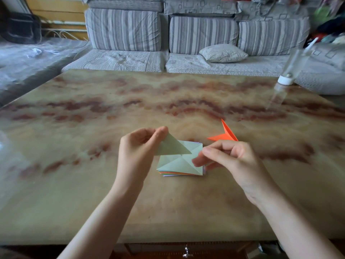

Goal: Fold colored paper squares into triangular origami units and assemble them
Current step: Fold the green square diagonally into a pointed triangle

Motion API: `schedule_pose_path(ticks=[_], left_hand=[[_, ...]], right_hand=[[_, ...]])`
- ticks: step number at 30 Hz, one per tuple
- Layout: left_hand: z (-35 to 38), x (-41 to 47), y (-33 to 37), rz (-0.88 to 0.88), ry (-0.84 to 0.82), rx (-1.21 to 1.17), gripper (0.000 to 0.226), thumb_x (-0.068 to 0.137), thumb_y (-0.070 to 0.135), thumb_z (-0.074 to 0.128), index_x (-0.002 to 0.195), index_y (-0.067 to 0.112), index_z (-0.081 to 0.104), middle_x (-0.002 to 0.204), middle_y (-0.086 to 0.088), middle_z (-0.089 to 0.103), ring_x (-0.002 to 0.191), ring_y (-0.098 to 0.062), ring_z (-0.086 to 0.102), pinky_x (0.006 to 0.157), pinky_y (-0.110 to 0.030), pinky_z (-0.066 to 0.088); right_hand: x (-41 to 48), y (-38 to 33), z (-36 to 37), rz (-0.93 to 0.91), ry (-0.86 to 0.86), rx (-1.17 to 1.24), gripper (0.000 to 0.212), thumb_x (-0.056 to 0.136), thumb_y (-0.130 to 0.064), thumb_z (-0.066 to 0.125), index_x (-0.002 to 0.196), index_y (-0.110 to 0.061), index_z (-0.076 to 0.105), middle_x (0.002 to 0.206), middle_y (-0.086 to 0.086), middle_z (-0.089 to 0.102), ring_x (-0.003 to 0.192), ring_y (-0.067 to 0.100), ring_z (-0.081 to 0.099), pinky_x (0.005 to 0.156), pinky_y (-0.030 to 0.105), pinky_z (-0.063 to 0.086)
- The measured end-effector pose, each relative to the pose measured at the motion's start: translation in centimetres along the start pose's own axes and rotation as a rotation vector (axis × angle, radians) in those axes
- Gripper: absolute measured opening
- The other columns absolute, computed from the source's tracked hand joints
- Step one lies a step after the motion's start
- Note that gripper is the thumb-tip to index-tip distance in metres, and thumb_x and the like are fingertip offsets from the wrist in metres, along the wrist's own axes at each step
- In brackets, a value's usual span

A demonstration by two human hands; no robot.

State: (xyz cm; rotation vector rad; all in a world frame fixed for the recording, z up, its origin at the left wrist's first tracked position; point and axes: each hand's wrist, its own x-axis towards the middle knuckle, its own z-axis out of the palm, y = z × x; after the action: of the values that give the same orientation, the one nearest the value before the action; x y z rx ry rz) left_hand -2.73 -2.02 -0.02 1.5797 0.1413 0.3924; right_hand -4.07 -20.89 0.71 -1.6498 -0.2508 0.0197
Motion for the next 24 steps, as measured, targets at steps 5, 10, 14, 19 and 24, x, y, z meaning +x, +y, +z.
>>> schedule_pose_path(ticks=[5, 10, 14, 19, 24], left_hand=[[0.7, -0.5, -0.2, -0.049, -0.022, -0.007, 0.026, 0.081, 0.028, 0.071, 0.073, 0.004, 0.071, 0.071, -0.016, 0.066, 0.066, -0.013, 0.051, 0.062, -0.026, 0.037], [1.2, -1.2, -0.3, -0.065, -0.062, -0.009, 0.025, 0.081, 0.028, 0.072, 0.066, 0.008, 0.07, 0.065, -0.005, 0.061, 0.064, -0.012, 0.051, 0.063, -0.026, 0.039], [1.6, -1.5, -0.6, -0.064, -0.108, -0.009, 0.026, 0.079, 0.03, 0.072, 0.066, 0.008, 0.069, 0.065, -0.005, 0.06, 0.064, -0.013, 0.05, 0.065, -0.031, 0.038], [1.3, -1.1, -0.8, -0.032, -0.084, 0.047, 0.022, 0.086, 0.027, 0.065, 0.068, 0.018, 0.074, 0.063, 0.002, 0.067, 0.063, -0.008, 0.057, 0.069, -0.028, 0.047], [-0.1, -0.3, -1.8, 0.067, -0.049, 0.517, 0.011, 0.084, 0.034, 0.063, 0.08, 0.027, 0.071, 0.079, 0.009, 0.07, 0.08, -0.008, 0.065, 0.069, -0.022, 0.045]], right_hand=[[0.4, 0.2, 0.7, 0.034, 0.048, 0.024, 0.019, 0.091, -0.007, 0.055, 0.079, 0.0, 0.068, 0.073, 0.008, 0.073, 0.067, 0.024, 0.07, 0.06, 0.03, 0.053], [0.3, 0.2, 1.6, 0.052, 0.01, 0.007, 0.027, 0.077, -0.026, 0.068, 0.086, 0.0, 0.069, 0.073, 0.011, 0.072, 0.059, 0.021, 0.066, 0.057, 0.029, 0.051], [0.4, 0.6, 1.5, 0.039, 0.039, -0.028, 0.003, 0.081, -0.006, 0.069, 0.078, -0.004, 0.068, 0.06, 0.007, 0.068, 0.05, 0.014, 0.059, 0.049, 0.022, 0.048], [0.8, 0.8, -0.2, 0.07, 0.102, -0.141, 0.005, 0.081, -0.002, 0.068, 0.076, -0.003, 0.068, 0.052, 0.003, 0.065, 0.042, 0.006, 0.055, 0.041, 0.016, 0.039], [1.7, 1.6, -4.3, 0.106, 0.352, -0.291, 0.011, 0.082, -0.006, 0.065, 0.072, -0.011, 0.067, 0.059, 0.002, 0.07, 0.046, 0.006, 0.059, 0.039, 0.013, 0.036]])
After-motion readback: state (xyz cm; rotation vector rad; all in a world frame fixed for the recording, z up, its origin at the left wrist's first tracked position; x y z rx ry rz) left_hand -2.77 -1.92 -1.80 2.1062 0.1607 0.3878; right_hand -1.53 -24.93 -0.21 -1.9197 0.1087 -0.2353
